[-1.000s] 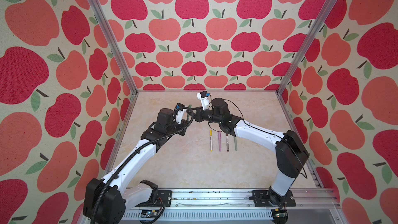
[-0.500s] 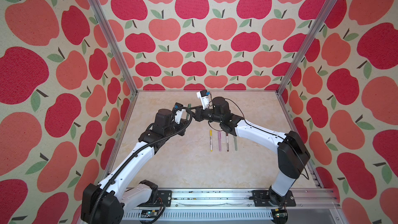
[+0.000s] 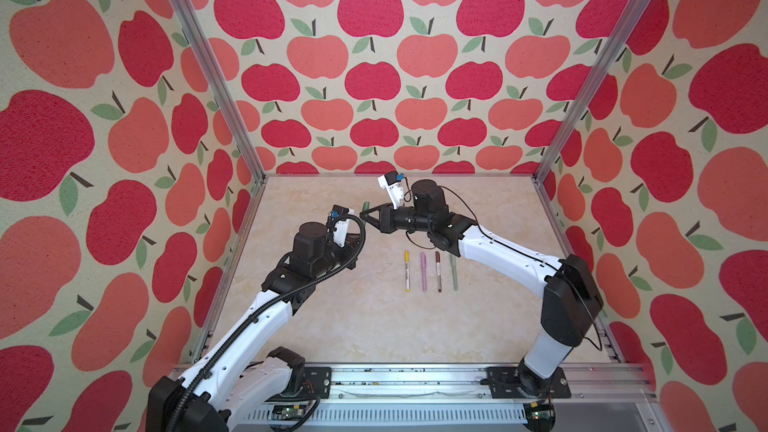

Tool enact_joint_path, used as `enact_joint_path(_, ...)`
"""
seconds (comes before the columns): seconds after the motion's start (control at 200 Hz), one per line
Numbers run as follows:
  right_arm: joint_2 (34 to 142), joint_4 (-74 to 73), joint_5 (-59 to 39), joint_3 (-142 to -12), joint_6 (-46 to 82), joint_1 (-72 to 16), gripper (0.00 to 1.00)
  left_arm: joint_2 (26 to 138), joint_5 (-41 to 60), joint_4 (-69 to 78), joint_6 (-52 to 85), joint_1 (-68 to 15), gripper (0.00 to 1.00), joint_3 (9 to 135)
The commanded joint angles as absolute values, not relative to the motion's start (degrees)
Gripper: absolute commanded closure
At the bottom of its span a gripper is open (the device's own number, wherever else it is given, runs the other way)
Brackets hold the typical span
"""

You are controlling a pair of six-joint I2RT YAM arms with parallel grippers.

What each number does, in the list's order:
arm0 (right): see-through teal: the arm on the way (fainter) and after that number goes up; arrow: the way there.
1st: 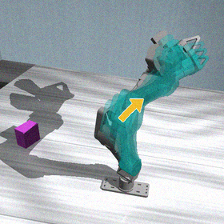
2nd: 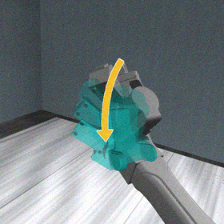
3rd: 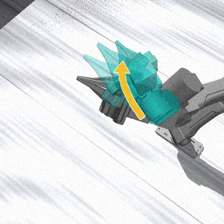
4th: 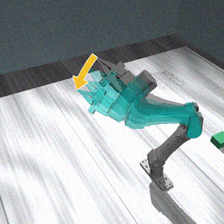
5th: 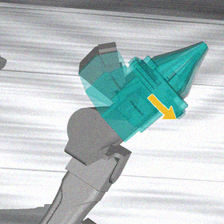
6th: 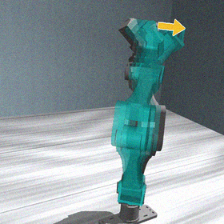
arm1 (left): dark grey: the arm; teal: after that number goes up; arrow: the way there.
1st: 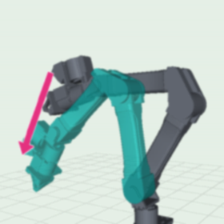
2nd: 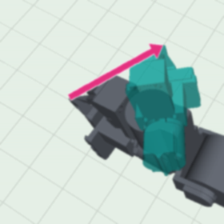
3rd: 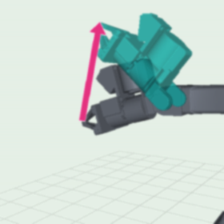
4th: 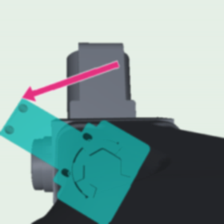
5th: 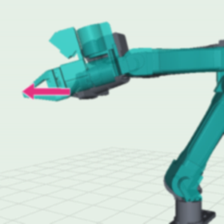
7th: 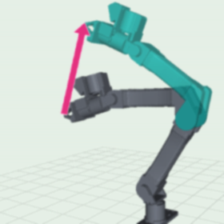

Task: Insert the pens into the pen caps
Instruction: 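Open the right gripper and pull it back from the green cap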

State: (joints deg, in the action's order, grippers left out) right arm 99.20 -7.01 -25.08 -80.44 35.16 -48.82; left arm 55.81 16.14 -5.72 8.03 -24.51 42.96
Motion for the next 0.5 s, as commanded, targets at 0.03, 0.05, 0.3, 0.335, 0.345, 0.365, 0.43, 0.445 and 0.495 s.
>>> enact_joint_path(0.03,97.6,3.87,-32.54,-79.37,34.93,-49.34,0.78,53.22,13.68,6.28,10.32,-24.13,1.0,42.87)
enact_joint_path(0.05,97.37,3.79,-32.42,-79.37,34.97,-49.24,0.77,53.06,13.63,6.04,10.52,-24.17,1.0,42.54)
enact_joint_path(0.3,94.14,3.78,-31.75,-79.46,33.78,-47.84,0.67,50.81,13.43,3.79,12.42,-24.87,1.0,38.91)
enact_joint_path(0.335,93.49,3.86,-31.57,-79.41,33.5,-47.6,0.66,50.64,13.37,3.33,12.56,-25.03,1.0,38.65)
enact_joint_path(0.345,93.27,3.87,-31.51,-79.38,33.38,-47.56,0.66,50.58,13.36,3.16,12.57,-25.09,1.0,38.6)
enact_joint_path(0.365,92.88,3.95,-31.47,-79.28,33.25,-47.47,0.65,50.42,13.25,2.89,12.57,-25.18,1.0,38.52)
enact_joint_path(0.43,91.57,4.37,-31.08,-79.04,32.66,-47.0,0.64,49.88,12.95,2.3,12.74,-25.39,1.0,38.08)
enact_joint_path(0.445,91.2,4.46,-30.97,-79.03,32.5,-46.9,0.63,49.77,12.98,2.17,12.79,-25.44,1.0,38.06)
enact_joint_path(0.495,90.19,5.01,-30.42,-78.8,31.81,-46.61,0.62,49.49,12.91,1.66,13.07,-25.57,1.0,37.97)
